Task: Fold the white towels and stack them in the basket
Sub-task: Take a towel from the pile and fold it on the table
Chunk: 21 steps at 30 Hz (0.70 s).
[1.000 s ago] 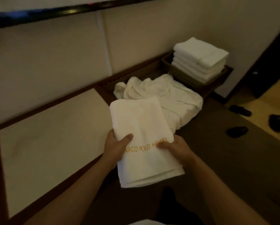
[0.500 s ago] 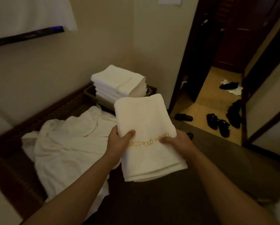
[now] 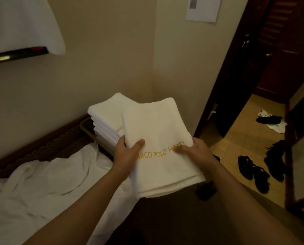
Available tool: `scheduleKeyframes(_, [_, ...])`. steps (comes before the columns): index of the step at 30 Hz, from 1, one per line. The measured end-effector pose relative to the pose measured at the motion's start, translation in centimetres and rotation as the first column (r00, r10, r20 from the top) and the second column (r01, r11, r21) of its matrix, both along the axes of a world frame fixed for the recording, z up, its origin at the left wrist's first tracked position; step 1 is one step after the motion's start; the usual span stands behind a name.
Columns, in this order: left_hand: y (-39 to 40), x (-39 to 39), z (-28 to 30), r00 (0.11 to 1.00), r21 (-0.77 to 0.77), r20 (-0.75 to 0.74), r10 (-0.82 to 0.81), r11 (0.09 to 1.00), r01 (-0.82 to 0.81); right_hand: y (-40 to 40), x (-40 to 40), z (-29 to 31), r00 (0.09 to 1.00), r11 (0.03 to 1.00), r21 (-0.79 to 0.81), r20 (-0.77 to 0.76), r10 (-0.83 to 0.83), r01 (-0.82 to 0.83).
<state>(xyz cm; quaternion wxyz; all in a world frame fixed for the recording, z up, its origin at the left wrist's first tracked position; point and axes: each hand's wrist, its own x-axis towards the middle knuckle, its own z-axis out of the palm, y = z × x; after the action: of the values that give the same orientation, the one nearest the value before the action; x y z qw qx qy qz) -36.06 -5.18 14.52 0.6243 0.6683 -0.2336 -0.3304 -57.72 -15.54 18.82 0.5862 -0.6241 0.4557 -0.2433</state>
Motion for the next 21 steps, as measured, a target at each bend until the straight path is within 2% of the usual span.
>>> scheduleKeyframes(9, [-9.7, 9.6, 3.2, 0.974, -0.015, 0.041, 0.221, 0.975, -0.221, -14.7, 11.9, 3.8, 0.979, 0.981, -0.012, 0.056, 0.194, -0.193])
scheduleKeyframes(17, [-16.3, 16.1, 6.2, 0.867, -0.053, 0.005, 0.499, 0.866, -0.498, -26.4, 22.9, 5.5, 0.883, 0.887, 0.008, 0.093, 0.459, -0.462])
scheduleKeyframes(19, [-17.4, 16.6, 5.5, 0.840, 0.018, 0.038, 0.541, 0.840, -0.542, -28.9, 24.5, 4.4, 0.844, 0.840, 0.085, 0.045, 0.535, -0.537])
scheduleKeyframes(21, [-17.9, 16.0, 3.5, 0.824, 0.152, 0.026, 0.565, 0.813, -0.562, -31.1, 25.5, 1.8, 0.780, 0.785, 0.159, -0.110, 0.616, -0.598])
